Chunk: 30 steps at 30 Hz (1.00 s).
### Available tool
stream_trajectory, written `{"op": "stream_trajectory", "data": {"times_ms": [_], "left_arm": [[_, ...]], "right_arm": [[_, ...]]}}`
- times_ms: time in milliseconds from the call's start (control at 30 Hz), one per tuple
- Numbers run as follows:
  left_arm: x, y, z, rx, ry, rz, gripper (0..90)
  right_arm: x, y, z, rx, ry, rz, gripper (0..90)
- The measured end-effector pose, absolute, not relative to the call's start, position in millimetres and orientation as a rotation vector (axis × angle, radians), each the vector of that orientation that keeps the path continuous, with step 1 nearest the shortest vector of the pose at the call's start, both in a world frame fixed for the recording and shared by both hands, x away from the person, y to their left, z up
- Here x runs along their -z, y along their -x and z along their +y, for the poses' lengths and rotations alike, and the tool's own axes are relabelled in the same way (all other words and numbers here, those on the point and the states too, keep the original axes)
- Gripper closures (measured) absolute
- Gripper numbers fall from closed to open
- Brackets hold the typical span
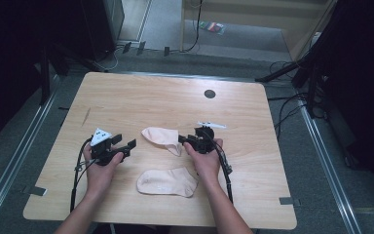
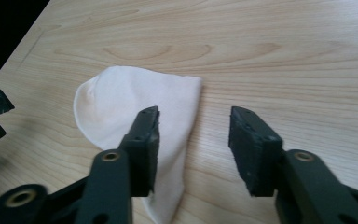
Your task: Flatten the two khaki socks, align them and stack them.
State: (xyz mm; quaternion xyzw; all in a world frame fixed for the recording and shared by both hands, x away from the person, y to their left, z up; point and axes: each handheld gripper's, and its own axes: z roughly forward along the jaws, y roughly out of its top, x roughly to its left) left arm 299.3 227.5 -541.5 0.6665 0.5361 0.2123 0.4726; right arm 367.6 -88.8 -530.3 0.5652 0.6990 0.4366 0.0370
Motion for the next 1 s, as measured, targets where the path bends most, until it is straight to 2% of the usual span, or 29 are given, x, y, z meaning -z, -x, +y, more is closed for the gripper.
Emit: {"op": "stream_trajectory", "data": {"times_ms": [100,200,267,367,400,433,467,500,567,1000], "left_arm": [[541,-297,242,-0.538,-1.595,1.339,32.9],[542,-294,256,-0.548,-1.560,1.369,33.1],[544,-293,262,-0.562,-1.562,1.378,33.2],[547,-292,267,-0.562,-1.536,1.384,33.3],[547,-291,268,-0.554,-1.525,1.381,33.3],[547,-291,268,-0.554,-1.525,1.381,33.3],[547,-291,267,-0.559,-1.521,1.373,33.3],[548,-290,267,-0.557,-1.522,1.367,33.4],[548,-290,267,-0.557,-1.528,1.361,33.3],[549,-289,261,-0.582,-1.537,1.343,33.6]], "right_arm": [[532,-370,-77,-1.286,-1.730,2.162,39.9],[535,-372,-65,-1.236,-1.733,2.178,38.5],[536,-372,-58,-1.172,-1.715,2.189,40.6],[537,-369,-50,-1.120,-1.631,2.190,48.6],[538,-367,-46,-1.072,-1.568,2.200,61.3],[538,-367,-46,-1.072,-1.568,2.200,61.3],[538,-365,-45,-1.050,-1.542,2.212,67.4],[537,-363,-44,-1.031,-1.507,2.215,78.2],[534,-363,-47,-1.041,-1.495,2.191,87.5],[480,-369,-103,-0.970,-1.309,1.836,88.5]]}}
